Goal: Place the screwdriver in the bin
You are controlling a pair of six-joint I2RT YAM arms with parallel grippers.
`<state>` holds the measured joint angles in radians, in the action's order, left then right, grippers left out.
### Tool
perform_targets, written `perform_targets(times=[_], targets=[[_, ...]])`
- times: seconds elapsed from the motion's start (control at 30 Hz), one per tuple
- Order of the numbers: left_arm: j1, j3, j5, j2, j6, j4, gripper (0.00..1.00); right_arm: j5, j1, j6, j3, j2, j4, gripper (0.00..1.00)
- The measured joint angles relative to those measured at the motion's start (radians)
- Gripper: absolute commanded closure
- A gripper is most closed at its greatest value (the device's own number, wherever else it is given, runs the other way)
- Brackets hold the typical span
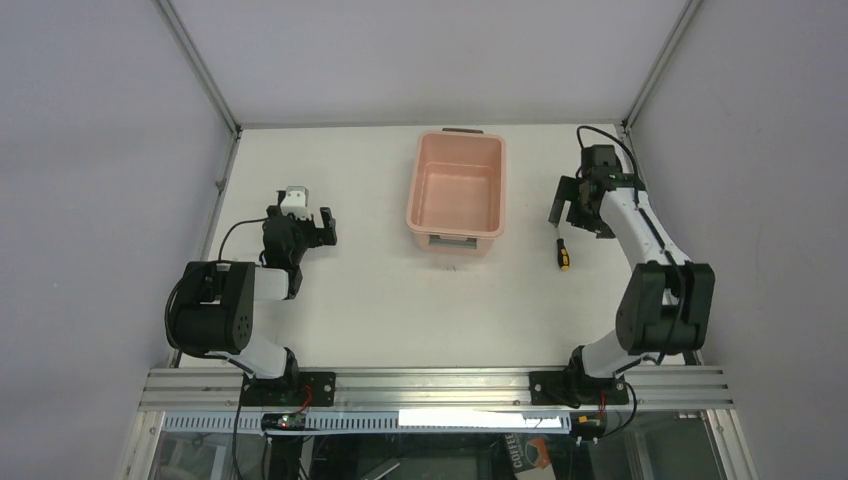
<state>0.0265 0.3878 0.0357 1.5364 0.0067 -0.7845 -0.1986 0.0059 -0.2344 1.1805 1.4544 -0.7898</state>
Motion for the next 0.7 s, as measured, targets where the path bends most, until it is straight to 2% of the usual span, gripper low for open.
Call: perform_targets(times=[0.17, 0.27, 0.37, 0.5, 0.53, 0.7], targets=[[0.000, 0.000, 0.000, 0.000, 0.000, 0.000, 0.01, 0.047, 0.000, 0.055, 0.005, 0.187, -0.009, 0.07], [0.000, 0.000, 0.000, 0.000, 0.000, 0.000, 0.01, 0.058, 0.000, 0.069, 0.004, 0.269, -0.009, 0.20], [0.000, 0.000, 0.000, 0.000, 0.000, 0.000, 0.01, 0.069, 0.000, 0.085, 0.003, 0.326, -0.011, 0.58], [0.000, 0.000, 0.000, 0.000, 0.000, 0.000, 0.01, 0.086, 0.000, 0.099, 0.003, 0.354, -0.019, 0.96], [0.000, 0.000, 0.000, 0.000, 0.000, 0.000, 0.01, 0.087, 0.000, 0.103, 0.003, 0.354, -0.021, 1.00], [0.000, 0.000, 0.000, 0.000, 0.000, 0.000, 0.01, 0.097, 0.000, 0.114, 0.009, 0.351, -0.035, 1.00]])
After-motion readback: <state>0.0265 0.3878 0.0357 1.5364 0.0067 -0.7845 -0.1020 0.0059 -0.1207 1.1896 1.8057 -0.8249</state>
